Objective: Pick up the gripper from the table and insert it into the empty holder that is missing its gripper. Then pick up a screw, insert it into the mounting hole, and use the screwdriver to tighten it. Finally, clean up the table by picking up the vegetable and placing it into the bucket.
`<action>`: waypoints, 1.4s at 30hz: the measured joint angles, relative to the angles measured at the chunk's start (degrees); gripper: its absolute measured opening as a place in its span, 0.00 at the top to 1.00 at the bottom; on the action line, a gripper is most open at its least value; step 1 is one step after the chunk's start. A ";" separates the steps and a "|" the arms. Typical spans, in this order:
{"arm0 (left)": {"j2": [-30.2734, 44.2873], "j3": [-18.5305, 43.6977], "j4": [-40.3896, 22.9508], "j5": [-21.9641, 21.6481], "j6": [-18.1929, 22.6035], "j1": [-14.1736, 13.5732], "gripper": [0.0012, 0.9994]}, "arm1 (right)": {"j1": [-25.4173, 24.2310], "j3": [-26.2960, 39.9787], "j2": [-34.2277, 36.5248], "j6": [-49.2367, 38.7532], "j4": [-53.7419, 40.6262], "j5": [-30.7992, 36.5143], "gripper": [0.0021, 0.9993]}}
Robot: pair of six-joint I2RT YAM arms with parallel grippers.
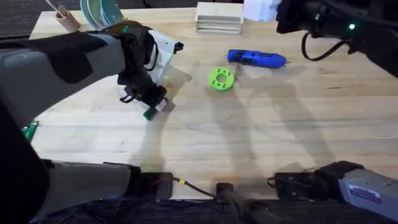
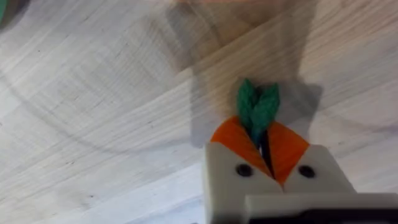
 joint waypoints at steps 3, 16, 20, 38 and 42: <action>-0.12 0.00 -0.01 -0.02 0.00 0.00 0.98 | 0.00 0.00 0.00 0.00 0.00 0.00 0.01; -6.95 10.55 5.56 -4.66 0.01 0.20 0.99 | 0.00 0.00 0.00 0.00 0.00 0.00 0.01; -7.34 12.61 14.86 -5.95 -0.27 2.10 0.99 | 0.00 0.00 0.00 0.02 0.00 0.00 0.01; -0.65 12.74 32.48 -6.55 -31.00 16.94 0.99 | 0.00 0.00 0.46 0.02 0.05 0.00 0.01; 0.46 12.74 34.14 -6.08 -32.94 16.94 0.99 | 0.00 0.00 1.74 0.02 -0.04 0.00 0.01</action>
